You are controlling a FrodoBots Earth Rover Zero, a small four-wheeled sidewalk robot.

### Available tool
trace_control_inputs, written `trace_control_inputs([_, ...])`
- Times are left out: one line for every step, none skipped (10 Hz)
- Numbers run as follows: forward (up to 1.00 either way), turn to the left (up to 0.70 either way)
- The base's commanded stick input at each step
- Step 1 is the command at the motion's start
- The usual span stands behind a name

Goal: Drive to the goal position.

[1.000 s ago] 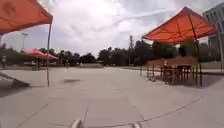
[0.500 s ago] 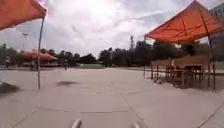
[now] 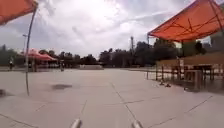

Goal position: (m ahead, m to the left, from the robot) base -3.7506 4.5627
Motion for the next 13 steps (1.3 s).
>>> trace_control_inputs([0.85, -0.02])
trace_control_inputs([0.85, -0.02])
trace_control_inputs([0.85, -0.02])
trace_control_inputs([0.85, -0.02])
trace_control_inputs([0.85, -0.02])
trace_control_inputs([0.85, -0.02])
trace_control_inputs([0.85, -0.02])
trace_control_inputs([0.85, -0.02])
trace_control_inputs([0.85, 0.06])
trace_control_inputs([0.85, 0.20])
trace_control_inputs([0.85, 0.06])
trace_control_inputs([0.85, -0.02])
trace_control_inputs([0.85, -0.02])
